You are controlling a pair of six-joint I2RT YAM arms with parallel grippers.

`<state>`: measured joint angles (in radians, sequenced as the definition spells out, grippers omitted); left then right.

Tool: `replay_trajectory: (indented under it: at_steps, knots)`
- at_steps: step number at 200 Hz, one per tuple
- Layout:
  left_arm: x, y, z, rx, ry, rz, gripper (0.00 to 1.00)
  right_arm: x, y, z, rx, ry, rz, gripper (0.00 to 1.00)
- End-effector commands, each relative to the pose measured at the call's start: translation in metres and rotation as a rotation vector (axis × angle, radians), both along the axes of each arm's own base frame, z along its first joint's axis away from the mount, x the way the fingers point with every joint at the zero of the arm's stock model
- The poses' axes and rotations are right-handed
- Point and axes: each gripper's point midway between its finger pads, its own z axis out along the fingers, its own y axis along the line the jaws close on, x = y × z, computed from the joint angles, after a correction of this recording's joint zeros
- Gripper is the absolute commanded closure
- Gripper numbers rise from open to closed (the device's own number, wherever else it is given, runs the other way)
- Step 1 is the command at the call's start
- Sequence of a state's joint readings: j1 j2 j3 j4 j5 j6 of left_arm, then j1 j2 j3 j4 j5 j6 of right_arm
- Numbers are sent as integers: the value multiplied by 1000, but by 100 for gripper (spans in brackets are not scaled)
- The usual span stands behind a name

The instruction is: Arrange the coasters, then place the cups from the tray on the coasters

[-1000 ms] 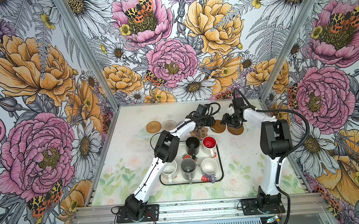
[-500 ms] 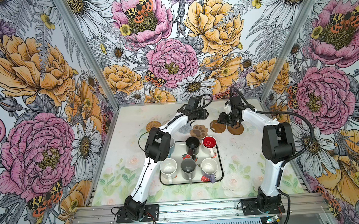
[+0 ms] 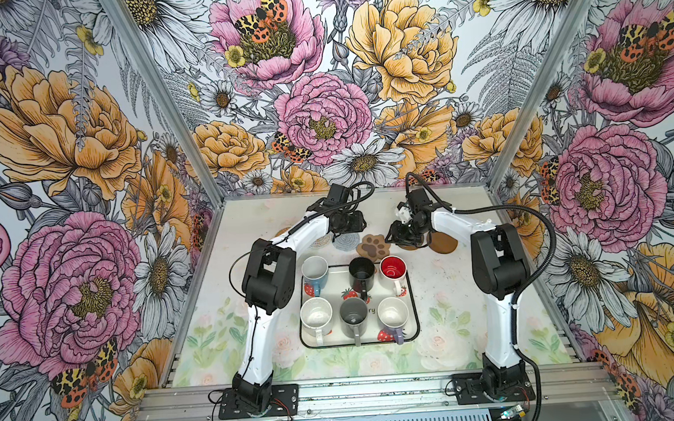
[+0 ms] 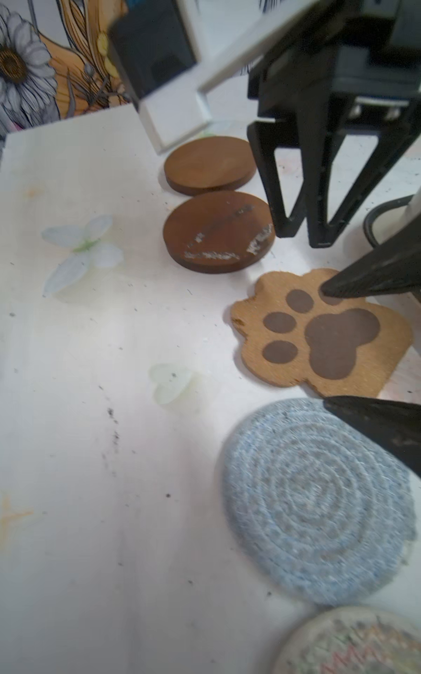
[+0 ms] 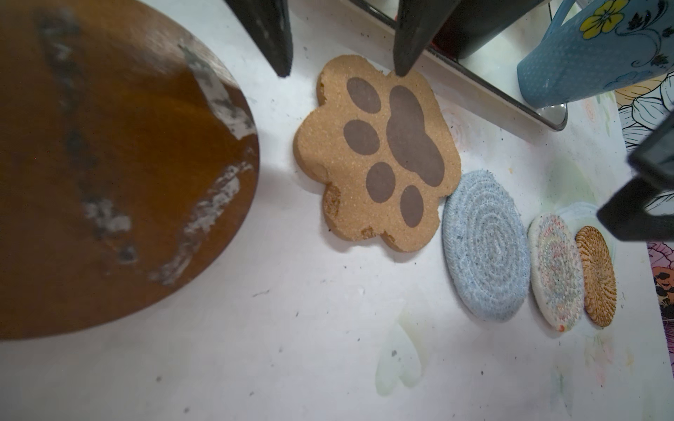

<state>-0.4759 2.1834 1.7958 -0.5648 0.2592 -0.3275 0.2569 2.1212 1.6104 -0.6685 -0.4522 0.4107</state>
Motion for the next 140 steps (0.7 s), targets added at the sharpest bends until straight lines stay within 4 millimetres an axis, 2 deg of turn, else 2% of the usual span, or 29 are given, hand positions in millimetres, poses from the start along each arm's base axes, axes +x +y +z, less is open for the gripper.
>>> replay_trajectory:
  at_steps: [1, 41, 140]
  knots:
    - [-16, 9, 4, 20, 17, -24, 54, 9, 12, 4, 32, -14, 6, 52]
    - [-28, 18, -19, 31, 83, -18, 54, 7, 18, -8, 29, 9, 11, 50]
    - [-44, 6, -51, 27, 168, -55, 54, 0, 15, -25, 12, 44, 12, 49]
